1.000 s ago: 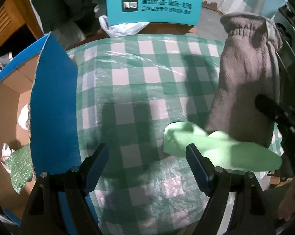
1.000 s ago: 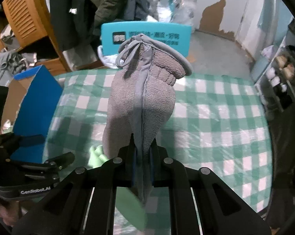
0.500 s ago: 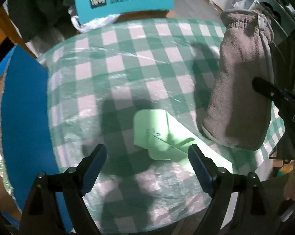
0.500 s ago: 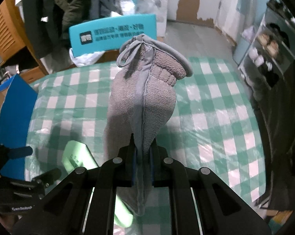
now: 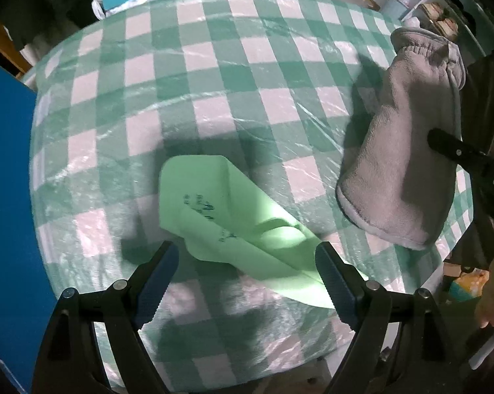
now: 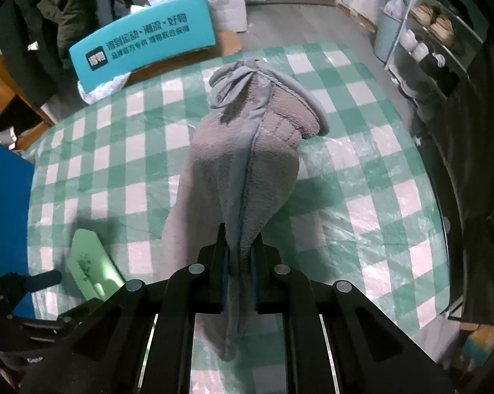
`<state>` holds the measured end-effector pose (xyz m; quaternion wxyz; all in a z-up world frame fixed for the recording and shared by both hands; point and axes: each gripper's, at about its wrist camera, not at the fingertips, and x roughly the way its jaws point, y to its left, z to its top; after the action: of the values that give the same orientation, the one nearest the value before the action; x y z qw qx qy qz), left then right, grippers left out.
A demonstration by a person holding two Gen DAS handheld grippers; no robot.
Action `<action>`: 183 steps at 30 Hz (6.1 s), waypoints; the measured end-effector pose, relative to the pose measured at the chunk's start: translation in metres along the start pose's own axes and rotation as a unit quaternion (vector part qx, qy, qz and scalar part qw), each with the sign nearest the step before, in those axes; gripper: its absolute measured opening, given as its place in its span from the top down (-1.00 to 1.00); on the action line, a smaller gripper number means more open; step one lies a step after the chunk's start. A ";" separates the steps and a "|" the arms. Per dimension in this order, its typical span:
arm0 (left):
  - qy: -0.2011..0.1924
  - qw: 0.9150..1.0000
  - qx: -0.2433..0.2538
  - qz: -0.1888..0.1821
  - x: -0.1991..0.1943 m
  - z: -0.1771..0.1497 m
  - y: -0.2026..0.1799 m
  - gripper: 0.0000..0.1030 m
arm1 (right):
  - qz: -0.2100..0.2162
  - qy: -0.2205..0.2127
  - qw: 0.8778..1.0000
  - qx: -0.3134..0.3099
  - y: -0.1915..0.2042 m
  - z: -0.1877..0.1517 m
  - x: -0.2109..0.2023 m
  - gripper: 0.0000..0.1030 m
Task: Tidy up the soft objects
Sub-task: 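Lift the grey mitten with the right tool while the left tool approaches the green cloth, then grasp the light green cloth with the left tool while the right tool regrips the mitten, then lift the green cloth with the left tool while the right tool holds the mitten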
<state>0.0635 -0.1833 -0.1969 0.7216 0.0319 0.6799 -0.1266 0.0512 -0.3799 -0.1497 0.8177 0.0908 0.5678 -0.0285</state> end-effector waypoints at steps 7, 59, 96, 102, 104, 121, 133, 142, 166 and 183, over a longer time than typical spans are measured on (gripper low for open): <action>0.025 1.000 -0.012 -0.012 0.023 0.005 -0.009 -0.69 | 0.004 0.012 1.000 0.006 -0.005 -0.002 0.009 0.82; -0.036 0.999 0.013 0.007 0.003 0.029 0.016 -0.18 | -0.030 0.068 0.997 0.023 0.005 -0.002 0.056 -0.32; -0.036 0.999 0.019 0.017 0.017 0.011 -0.017 0.85 | -0.043 0.045 0.997 -0.054 0.027 -0.010 0.046 0.88; -0.050 0.999 0.015 0.010 0.002 0.011 -0.014 0.85 | -0.015 0.035 0.999 -0.034 0.019 -0.008 0.032 0.98; -0.052 0.999 0.013 0.009 -0.003 0.010 -0.013 0.85 | -0.009 0.032 0.999 -0.032 0.018 -0.009 0.028 0.98; -0.086 0.996 0.001 0.008 -0.031 0.014 0.010 0.85 | 0.027 -0.001 0.999 -0.020 0.016 -0.008 -0.006 0.98; -0.098 0.995 -0.003 0.007 -0.045 0.014 0.013 0.85 | 0.040 0.012 0.999 0.002 0.008 -0.006 -0.002 0.65; -0.091 0.996 0.005 0.011 -0.036 0.017 0.007 0.85 | 0.018 0.048 0.997 0.057 -0.018 -0.015 0.017 -0.16; -0.075 0.997 0.002 0.009 -0.021 0.024 0.011 0.85 | 0.011 0.056 0.997 0.043 -0.005 -0.008 0.042 0.79; -0.101 0.995 0.009 0.024 -0.044 0.019 0.015 0.85 | -0.010 0.006 1.000 -0.020 0.019 0.000 0.006 0.82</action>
<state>0.0839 -0.1666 -0.1544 0.7888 0.0417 0.6018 -0.1180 0.0562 -0.3609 -0.1535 0.8158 0.0687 0.5738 -0.0246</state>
